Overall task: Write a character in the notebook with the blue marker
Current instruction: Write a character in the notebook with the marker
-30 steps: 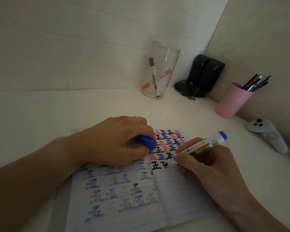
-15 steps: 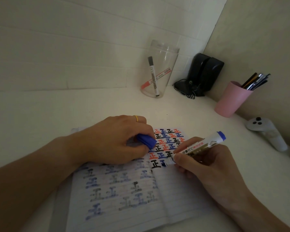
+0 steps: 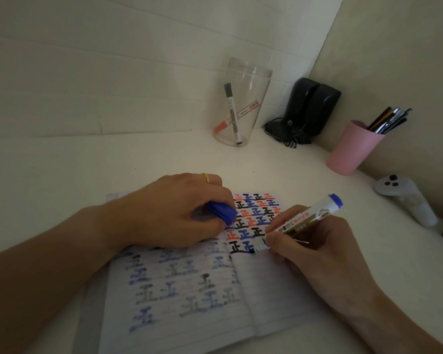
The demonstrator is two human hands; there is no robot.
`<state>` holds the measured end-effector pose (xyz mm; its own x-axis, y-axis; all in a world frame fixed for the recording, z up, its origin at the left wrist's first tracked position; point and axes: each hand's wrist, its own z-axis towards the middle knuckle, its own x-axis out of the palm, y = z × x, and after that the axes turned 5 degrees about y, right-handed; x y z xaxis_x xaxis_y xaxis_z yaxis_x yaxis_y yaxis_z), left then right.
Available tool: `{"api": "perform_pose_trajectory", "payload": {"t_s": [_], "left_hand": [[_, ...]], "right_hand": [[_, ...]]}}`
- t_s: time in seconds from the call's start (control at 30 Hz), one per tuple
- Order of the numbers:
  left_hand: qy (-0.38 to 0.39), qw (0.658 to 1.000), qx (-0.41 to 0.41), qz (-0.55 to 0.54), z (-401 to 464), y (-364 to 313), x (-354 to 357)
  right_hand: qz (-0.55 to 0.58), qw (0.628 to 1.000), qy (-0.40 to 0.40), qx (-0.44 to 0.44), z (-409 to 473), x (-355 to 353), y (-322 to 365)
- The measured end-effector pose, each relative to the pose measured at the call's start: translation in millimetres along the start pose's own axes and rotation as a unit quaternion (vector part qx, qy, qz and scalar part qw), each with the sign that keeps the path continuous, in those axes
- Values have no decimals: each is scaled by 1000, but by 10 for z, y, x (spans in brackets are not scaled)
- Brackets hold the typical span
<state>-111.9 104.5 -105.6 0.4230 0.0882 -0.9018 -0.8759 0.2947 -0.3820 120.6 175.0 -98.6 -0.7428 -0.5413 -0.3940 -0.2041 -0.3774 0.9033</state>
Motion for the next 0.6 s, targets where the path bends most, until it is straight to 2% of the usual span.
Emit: {"api": "perform_pose_trajectory", "payload": {"t_s": [0.3, 0.47, 0.6], "left_hand": [[1, 1000, 4, -5, 4, -22, -16], [-7, 1000, 0, 5, -29, -58, -60], [2, 1000, -3, 12, -32, -105, -76]], "right_hand": [[-32, 999, -33, 7, 29, -15, -51], [137, 985, -83, 70, 130, -105, 43], [114, 987, -104, 43, 361, -205, 298]]}}
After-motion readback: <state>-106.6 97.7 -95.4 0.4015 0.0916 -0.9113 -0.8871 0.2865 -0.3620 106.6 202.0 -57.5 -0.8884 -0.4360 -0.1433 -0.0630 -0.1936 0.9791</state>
